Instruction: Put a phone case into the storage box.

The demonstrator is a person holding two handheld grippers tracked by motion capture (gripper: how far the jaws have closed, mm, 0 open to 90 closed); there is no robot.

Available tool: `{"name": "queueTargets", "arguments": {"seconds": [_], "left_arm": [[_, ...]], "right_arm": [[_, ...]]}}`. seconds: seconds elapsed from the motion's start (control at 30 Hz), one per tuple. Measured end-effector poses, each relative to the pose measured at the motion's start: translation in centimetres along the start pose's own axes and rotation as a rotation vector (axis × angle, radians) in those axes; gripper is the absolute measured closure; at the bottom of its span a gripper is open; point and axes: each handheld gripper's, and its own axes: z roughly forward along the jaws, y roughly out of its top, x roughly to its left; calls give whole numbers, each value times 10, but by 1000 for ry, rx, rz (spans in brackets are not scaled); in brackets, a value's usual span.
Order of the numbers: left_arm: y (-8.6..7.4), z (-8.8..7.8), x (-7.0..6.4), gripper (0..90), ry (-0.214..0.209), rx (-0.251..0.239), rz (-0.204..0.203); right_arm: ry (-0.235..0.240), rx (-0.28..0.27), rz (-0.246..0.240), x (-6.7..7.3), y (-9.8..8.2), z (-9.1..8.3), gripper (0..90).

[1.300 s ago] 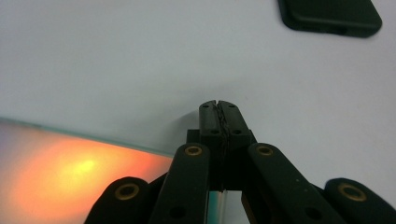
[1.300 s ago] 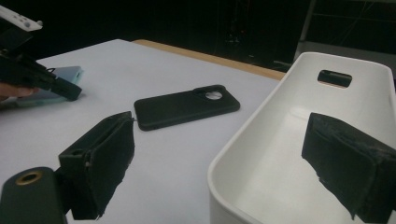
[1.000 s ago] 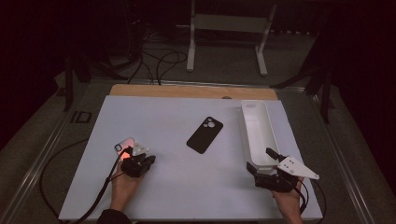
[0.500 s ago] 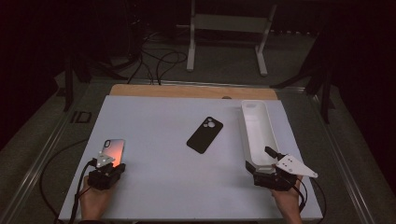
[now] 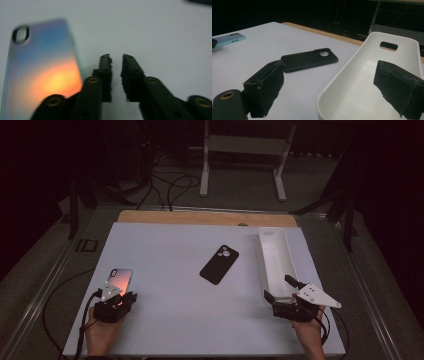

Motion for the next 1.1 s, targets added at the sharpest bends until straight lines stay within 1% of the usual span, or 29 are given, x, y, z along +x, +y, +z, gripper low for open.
{"name": "queueTargets", "arguments": {"seconds": [0.03,0.13,0.23,0.27,0.3,0.37,0.4,0.43,0.53,0.57,0.6,0.67,0.7,0.83,0.9,1.07,1.1], "left_arm": [[3,-4,-2,711,-9,-26,3],[11,-18,-7,650,-31,-121,29],[16,-33,-11,572,-30,-217,54],[17,-38,-12,502,-19,-240,50],[18,-42,-12,436,-8,-258,55],[18,-51,-11,338,16,-294,63],[18,-56,-10,281,26,-302,58],[17,-60,-8,244,38,-304,53],[12,-69,-1,149,88,-311,23],[10,-72,2,141,95,-315,21],[8,-74,5,121,100,-319,20],[5,-78,11,28,87,-313,31],[4,-80,13,5,88,-316,32],[-1,-87,21,0,99,-343,0],[-2,-86,22,0,109,-340,-2],[-3,-83,21,0,104,-334,-1],[-2,-81,21,0,106,-332,8]], "right_arm": [[0,3,-4,0,1,0,93],[7,-1,-15,0,3,2,93],[13,-3,-17,0,3,3,93],[14,-3,-17,0,3,3,93],[15,-6,-15,1,2,3,93],[12,-9,-11,1,1,2,93],[8,-9,-7,1,0,0,93],[7,-14,-1,1,-1,-1,93],[-3,-23,12,1,-3,-5,93],[-5,-26,17,0,-4,-7,93],[-8,-27,18,1,-4,-8,93],[-11,-32,16,1,-5,-10,93],[-14,-35,16,1,-5,-11,93],[-14,-41,10,3,-5,-11,93],[-14,-37,4,3,-6,-11,93],[-13,-29,-3,3,-6,-9,93],[-13,-30,-5,2,-6,-9,93]]}}
